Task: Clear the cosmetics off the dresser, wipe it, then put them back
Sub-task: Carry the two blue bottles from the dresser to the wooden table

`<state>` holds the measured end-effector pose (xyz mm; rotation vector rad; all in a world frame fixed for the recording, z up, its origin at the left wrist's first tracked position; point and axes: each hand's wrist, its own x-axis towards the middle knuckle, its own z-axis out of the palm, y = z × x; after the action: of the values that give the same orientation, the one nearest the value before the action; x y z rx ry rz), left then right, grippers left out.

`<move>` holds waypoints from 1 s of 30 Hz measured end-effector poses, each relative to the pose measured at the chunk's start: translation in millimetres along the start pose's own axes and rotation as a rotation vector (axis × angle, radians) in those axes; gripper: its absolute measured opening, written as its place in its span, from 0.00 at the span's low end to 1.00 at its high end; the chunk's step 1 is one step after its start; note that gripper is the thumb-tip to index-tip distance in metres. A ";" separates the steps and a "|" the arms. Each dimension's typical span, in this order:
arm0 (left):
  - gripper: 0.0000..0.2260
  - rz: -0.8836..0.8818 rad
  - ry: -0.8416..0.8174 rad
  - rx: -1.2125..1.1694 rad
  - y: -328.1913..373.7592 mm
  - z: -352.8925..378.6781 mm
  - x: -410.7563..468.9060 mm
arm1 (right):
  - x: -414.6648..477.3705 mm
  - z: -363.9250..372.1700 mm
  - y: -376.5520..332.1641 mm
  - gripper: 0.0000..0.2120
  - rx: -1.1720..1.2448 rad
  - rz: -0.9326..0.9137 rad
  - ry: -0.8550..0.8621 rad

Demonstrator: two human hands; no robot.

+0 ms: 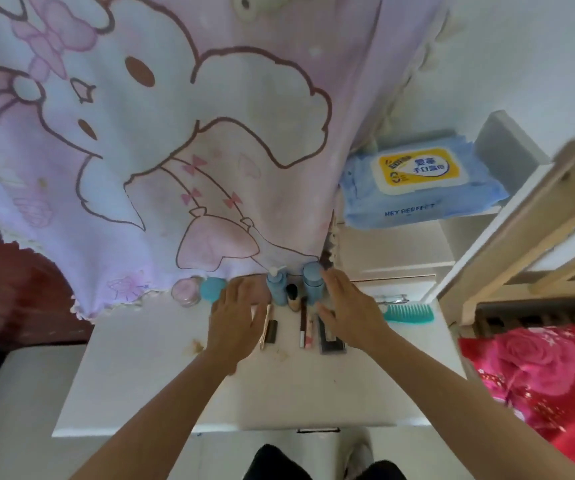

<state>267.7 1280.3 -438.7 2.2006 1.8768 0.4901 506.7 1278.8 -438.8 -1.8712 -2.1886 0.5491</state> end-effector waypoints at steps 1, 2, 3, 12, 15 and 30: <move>0.23 -0.044 -0.032 -0.028 -2.4 6.3 7.4 | 9.7 7.0 0.0 0.32 0.033 0.014 -0.022; 0.24 -0.094 -0.057 -0.073 -2.9 11.4 14.3 | 17.8 15.1 -1.1 0.33 0.077 0.032 -0.030; 0.25 -0.144 -0.081 -0.135 -4.2 17.7 21.0 | 25.0 22.7 -3.3 0.34 0.119 0.046 -0.025; 0.28 -0.207 -0.265 -0.406 -14.8 65.3 79.4 | 77.0 70.1 -7.4 0.34 0.044 0.206 0.050; 0.29 -0.155 -0.323 -0.440 -27.8 80.7 84.5 | 79.3 75.6 -12.0 0.31 0.102 0.327 0.089; 0.14 -0.316 -0.045 -0.605 -41.6 41.8 51.0 | 34.5 67.4 -37.1 0.27 0.277 0.354 0.258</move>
<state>252.5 1339.9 -486.7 1.4883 1.7114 0.8066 440.9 1298.3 -487.7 -2.0499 -1.5456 0.5966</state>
